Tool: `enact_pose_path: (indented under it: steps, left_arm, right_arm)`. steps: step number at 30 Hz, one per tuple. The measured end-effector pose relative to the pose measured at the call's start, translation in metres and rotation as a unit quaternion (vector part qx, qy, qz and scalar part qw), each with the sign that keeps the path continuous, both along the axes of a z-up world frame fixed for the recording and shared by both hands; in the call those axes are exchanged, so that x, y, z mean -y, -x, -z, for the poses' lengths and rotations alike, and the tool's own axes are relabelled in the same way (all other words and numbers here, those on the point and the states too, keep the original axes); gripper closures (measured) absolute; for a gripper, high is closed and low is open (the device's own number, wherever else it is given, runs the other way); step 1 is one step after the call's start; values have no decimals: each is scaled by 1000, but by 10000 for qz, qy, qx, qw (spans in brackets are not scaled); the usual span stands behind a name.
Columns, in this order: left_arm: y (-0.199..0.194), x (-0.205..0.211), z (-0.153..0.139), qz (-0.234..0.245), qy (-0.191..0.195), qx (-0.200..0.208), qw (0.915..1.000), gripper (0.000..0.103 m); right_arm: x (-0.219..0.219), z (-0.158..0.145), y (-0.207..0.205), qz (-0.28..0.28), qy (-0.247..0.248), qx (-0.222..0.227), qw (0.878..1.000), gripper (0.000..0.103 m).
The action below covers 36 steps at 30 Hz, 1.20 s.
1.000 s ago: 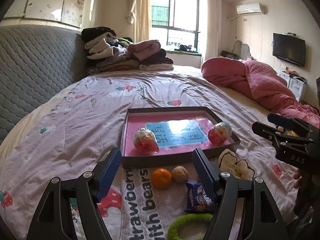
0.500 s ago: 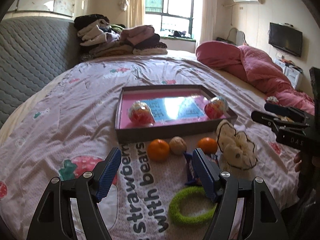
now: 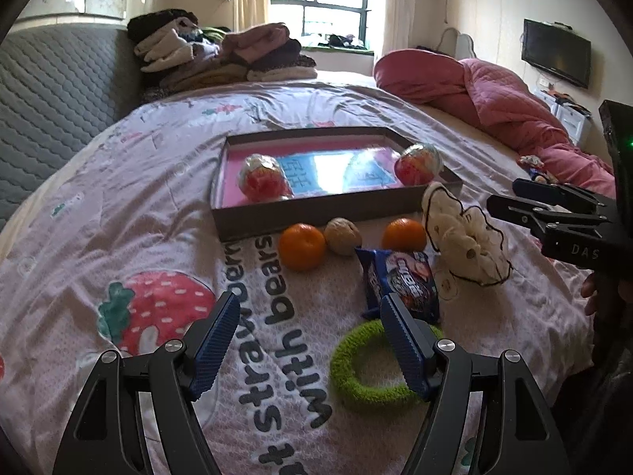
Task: Organize objects
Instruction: 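Withdraw both open tools back from the tray, then grasp the green fuzzy ring with left tool while right grasps the white cloth bag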
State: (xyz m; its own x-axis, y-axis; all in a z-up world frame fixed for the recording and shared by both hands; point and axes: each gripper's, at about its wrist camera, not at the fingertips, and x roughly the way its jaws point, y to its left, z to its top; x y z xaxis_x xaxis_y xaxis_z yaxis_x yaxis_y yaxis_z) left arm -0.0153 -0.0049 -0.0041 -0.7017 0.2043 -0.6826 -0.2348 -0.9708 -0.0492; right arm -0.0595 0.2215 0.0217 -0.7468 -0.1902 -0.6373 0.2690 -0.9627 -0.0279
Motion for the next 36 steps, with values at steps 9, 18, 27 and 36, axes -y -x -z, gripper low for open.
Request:
enact_pose_path:
  steps: [9,18,27,36]
  left_arm:
    - [-2,-9,13,230,88,251,9994,28]
    - [0,-20,27,339,181,518,9979,28]
    - [4,-21,37,362,90,776,9963,28]
    - [4,-25,36,276,275,687,9969,28]
  right_arm:
    - [-3,13,4,100,21,279,9996,36]
    - [-1,21,7,48,-2,459,9989,36]
    - [7,31,11,-17,-38,659,9978,36]
    - [11,38,14,-32,-39,810,9967,36]
